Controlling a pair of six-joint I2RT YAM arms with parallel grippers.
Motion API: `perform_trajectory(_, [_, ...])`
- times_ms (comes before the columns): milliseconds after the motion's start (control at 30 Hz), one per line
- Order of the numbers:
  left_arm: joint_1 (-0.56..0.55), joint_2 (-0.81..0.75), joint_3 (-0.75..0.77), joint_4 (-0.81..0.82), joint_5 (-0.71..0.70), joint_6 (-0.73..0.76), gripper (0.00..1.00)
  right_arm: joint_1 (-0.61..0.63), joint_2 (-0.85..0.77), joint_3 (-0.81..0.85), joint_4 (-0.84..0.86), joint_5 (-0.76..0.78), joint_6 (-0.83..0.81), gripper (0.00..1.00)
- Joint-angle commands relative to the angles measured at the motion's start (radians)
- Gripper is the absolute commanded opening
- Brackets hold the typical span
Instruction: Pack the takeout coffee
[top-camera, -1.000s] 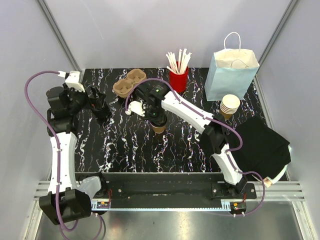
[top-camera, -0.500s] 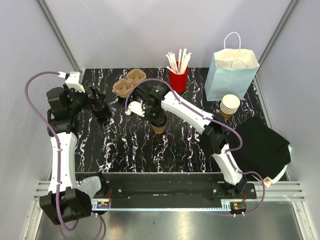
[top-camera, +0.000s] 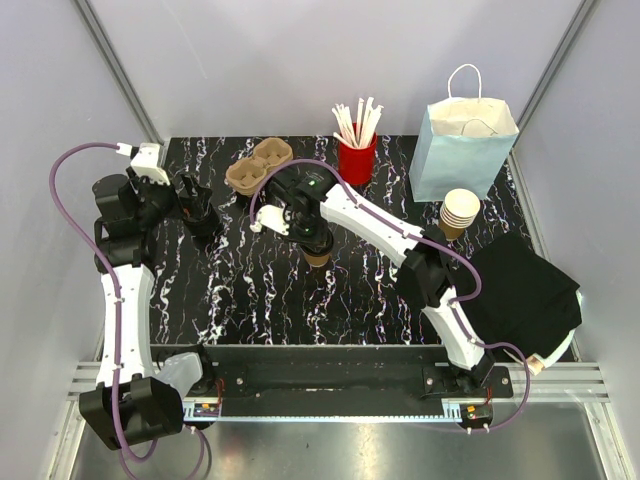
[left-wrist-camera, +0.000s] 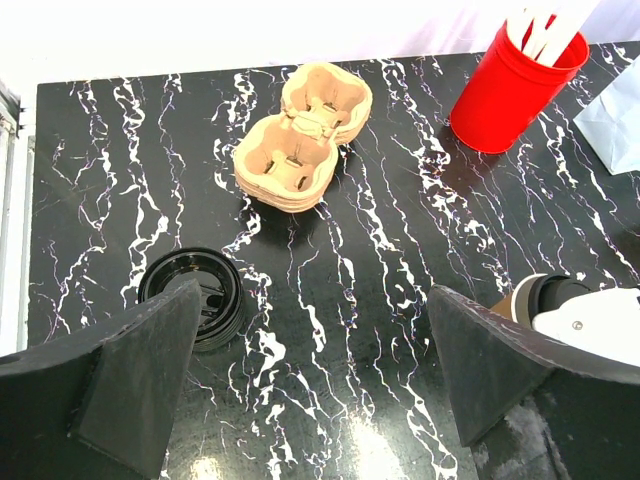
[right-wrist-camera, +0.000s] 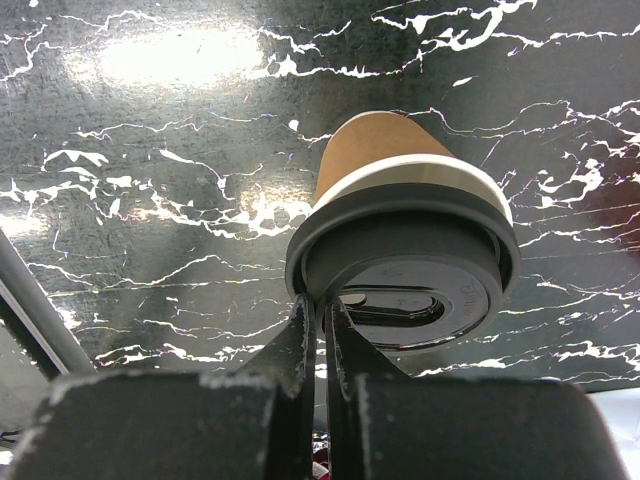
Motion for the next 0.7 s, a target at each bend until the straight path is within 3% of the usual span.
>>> perform_trajectory(0, [0.009,-0.014,-0.002,0.048,0.031,-0.004,0.99,0.009,0.009,0.006,-0.292,0.018,-0.023,0.00])
perform_trajectory(233, [0.009,-0.014,-0.004,0.046,0.034,-0.004,0.99,0.011,0.016,0.029,-0.287,0.024,-0.023,0.01])
perform_trajectory(433, [0.010,-0.012,-0.004,0.049,0.036,-0.004,0.99,0.011,0.026,0.041,-0.289,0.023,-0.018,0.19])
perform_trajectory(667, [0.010,-0.008,-0.002,0.049,0.041,-0.005,0.99,0.009,0.029,0.070,-0.290,0.024,-0.017,0.27])
